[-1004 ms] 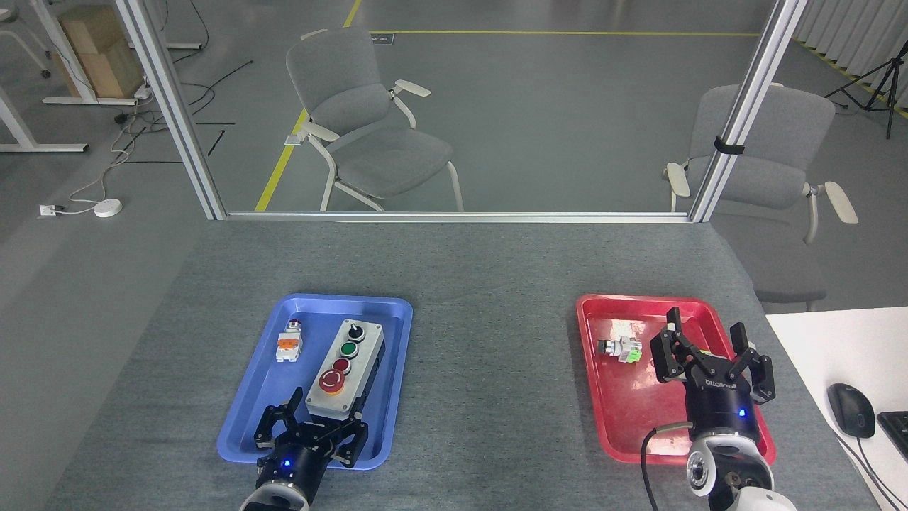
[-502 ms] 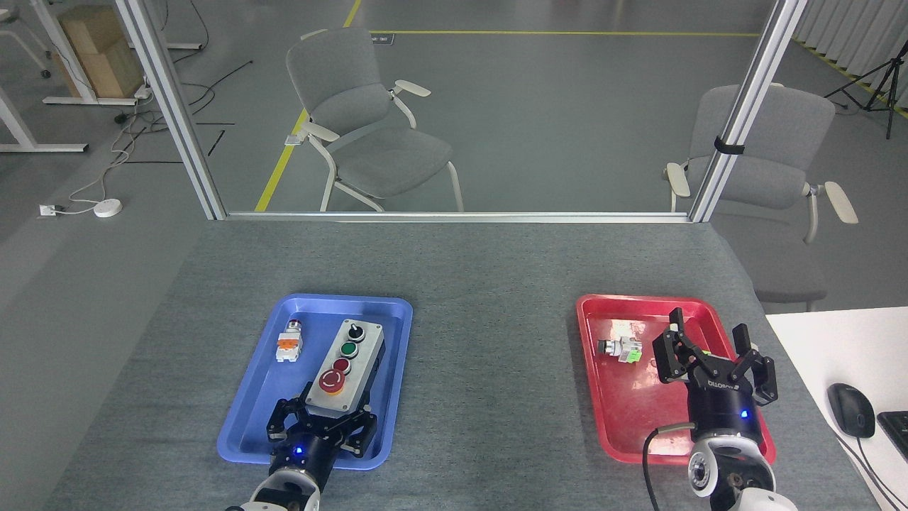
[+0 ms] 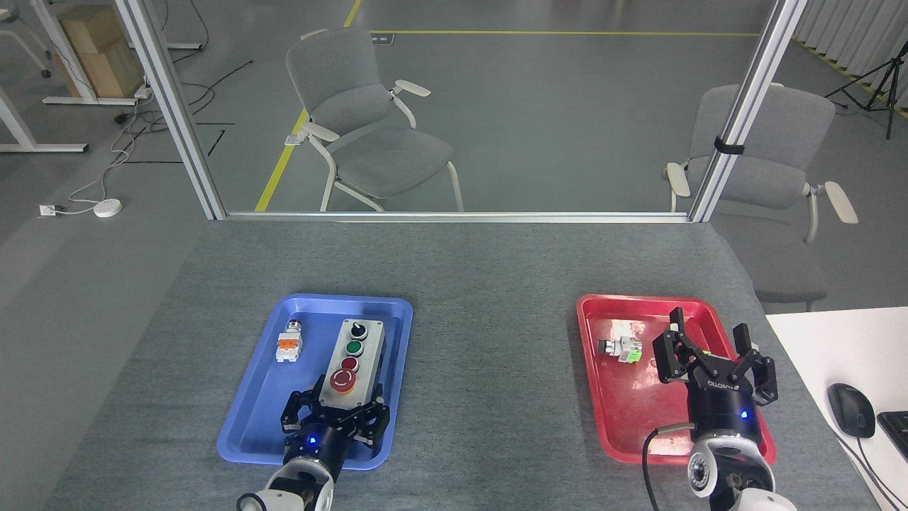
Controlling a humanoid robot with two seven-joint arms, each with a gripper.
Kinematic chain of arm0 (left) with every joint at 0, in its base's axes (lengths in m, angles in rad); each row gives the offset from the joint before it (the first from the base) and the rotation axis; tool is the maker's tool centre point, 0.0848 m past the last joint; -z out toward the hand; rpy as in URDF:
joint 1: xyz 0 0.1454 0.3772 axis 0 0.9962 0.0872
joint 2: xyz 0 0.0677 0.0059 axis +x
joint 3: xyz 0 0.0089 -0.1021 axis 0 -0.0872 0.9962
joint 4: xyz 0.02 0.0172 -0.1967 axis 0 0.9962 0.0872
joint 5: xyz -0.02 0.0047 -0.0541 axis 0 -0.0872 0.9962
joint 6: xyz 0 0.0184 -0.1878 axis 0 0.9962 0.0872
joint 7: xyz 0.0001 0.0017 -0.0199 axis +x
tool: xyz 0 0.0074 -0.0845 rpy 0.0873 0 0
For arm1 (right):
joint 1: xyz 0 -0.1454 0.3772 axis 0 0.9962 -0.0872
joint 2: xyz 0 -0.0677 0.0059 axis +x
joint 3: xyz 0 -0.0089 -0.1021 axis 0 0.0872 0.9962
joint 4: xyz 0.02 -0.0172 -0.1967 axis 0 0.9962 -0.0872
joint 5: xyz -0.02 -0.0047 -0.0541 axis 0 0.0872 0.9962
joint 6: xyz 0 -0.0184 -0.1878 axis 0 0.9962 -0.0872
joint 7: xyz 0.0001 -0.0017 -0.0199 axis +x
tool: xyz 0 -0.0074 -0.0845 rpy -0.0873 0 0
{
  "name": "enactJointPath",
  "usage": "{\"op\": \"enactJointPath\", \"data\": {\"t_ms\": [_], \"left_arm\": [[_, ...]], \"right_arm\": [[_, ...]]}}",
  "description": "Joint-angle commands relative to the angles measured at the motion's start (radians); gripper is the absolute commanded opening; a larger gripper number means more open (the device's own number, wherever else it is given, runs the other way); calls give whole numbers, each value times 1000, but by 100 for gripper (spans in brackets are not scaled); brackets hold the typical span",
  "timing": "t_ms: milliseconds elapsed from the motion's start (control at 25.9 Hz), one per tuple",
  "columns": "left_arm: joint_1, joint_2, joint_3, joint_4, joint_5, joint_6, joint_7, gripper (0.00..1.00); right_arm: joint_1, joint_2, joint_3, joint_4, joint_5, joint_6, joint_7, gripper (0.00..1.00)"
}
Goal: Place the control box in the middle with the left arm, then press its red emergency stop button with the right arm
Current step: 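Lift the box with the left gripper and carry it toward the table middle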
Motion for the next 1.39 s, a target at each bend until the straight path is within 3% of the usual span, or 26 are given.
{"op": "enactJointPath", "data": {"t_ms": [0, 116, 270, 502, 579, 618, 1004, 1120, 1352], "left_arm": [[-6, -1, 0, 6, -1, 2, 0, 98], [-6, -1, 0, 8, -3, 2, 0, 93], [-6, -3, 0, 25, -1, 10, -1, 77], [-9, -1, 1, 9, 0, 2, -1, 26], [-10, 5, 4, -18, 2, -7, 0, 3], [-9, 11, 7, -51, 2, -18, 0, 0], [97, 59, 30, -451, 204, -121, -11, 0], [103, 13, -71, -446, 197, -108, -55, 0], [14, -106, -240, -291, 126, -1, -135, 0]], "right_arm": [[0, -1, 0, 0, 0, 0, 0, 99], [0, -2, 0, 0, 0, 0, 0, 99], [0, -2, 0, 2, 0, 0, 0, 99], [2, -4, -2, 2, 0, 0, 0, 99], [2, -4, -2, 2, 0, 0, 0, 99], [2, -4, -3, 2, 0, 0, 0, 99], [2, -5, -3, 2, 0, 2, 0, 99], [2, -5, -3, 2, 0, 0, 0, 99], [3, -5, -3, 2, 0, 0, 0, 99]]}}
